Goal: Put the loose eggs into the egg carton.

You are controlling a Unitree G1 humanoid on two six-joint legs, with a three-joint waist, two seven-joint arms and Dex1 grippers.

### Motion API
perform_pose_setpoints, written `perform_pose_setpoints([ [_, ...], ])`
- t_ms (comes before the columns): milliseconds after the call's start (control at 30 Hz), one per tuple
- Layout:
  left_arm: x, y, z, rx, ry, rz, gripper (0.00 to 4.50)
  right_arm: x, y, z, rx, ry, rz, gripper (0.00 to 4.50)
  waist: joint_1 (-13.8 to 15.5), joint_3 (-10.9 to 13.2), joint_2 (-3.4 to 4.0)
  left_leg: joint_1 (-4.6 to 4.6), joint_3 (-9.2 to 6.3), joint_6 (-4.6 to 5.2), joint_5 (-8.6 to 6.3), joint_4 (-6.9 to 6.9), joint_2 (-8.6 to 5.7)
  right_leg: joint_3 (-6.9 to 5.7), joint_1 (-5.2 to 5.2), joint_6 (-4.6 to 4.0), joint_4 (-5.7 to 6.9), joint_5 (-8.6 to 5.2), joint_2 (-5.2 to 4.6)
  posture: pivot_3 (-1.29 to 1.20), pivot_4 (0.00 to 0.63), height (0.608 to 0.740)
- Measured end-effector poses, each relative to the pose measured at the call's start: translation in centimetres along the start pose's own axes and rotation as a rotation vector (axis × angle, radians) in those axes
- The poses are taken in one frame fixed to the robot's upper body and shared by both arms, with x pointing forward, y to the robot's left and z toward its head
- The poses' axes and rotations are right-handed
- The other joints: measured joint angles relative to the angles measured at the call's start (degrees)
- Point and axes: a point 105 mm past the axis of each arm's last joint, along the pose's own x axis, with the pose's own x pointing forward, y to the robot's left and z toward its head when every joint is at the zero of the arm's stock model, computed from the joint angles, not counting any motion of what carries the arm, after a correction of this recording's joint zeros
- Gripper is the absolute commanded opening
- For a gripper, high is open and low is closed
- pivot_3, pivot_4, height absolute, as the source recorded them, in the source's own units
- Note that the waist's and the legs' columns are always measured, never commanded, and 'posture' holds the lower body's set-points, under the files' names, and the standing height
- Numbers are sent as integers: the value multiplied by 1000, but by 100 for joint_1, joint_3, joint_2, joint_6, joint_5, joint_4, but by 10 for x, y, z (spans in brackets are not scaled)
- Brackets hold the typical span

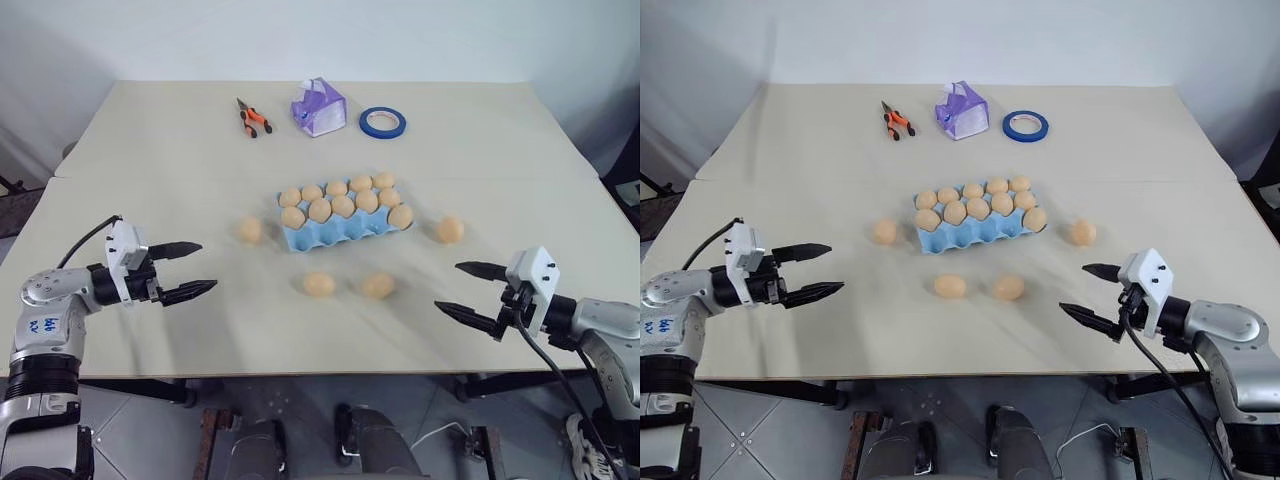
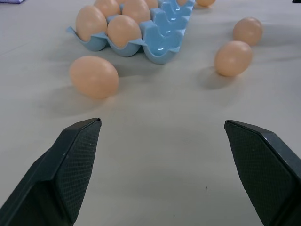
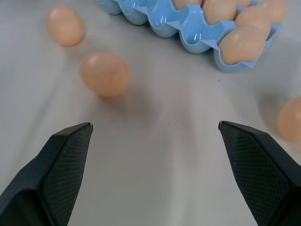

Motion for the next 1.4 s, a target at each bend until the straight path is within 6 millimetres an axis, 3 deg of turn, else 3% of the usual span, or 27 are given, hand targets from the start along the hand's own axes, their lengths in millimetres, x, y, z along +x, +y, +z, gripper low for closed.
perform_pose_setpoints([
  [567,4,1,8,-9,-17,50,4479,1,-3,9,34,-44,-168,4500,-1,0,0,1,0,2,1,-2,1,4,0,0,0,0,0,0,150,740],
  [833,-1,-12,1,-37,-23,-9,4479,-25,9,-6,89,6,-218,4500,0,0,0,0,1,-6,-6,1,0,6,1,1,-2,0,0,0,150,740],
  [1000,-3,-17,3,14,-44,-61,4479,-24,12,2,70,-6,-209,4500,-6,0,0,3,4,-13,-3,3,0,12,1,1,-3,0,3,0,150,740],
  [1133,2,-23,8,19,-108,-109,4479,-5,16,17,66,-55,-209,4500,-4,-2,-3,3,3,-13,-1,6,1,14,2,-1,-4,1,5,0,150,740],
  [1300,6,-26,16,29,-160,-159,4479,48,41,19,117,-84,-127,4500,-9,-2,-3,0,3,-12,0,4,3,17,-1,-5,-4,3,8,0,150,740],
  [1400,7,-27,17,23,-164,-165,4479,69,39,22,128,-102,-131,4500,-14,-2,-4,-3,4,11,8,6,2,16,-2,-2,-3,5,6,0,150,740],
])
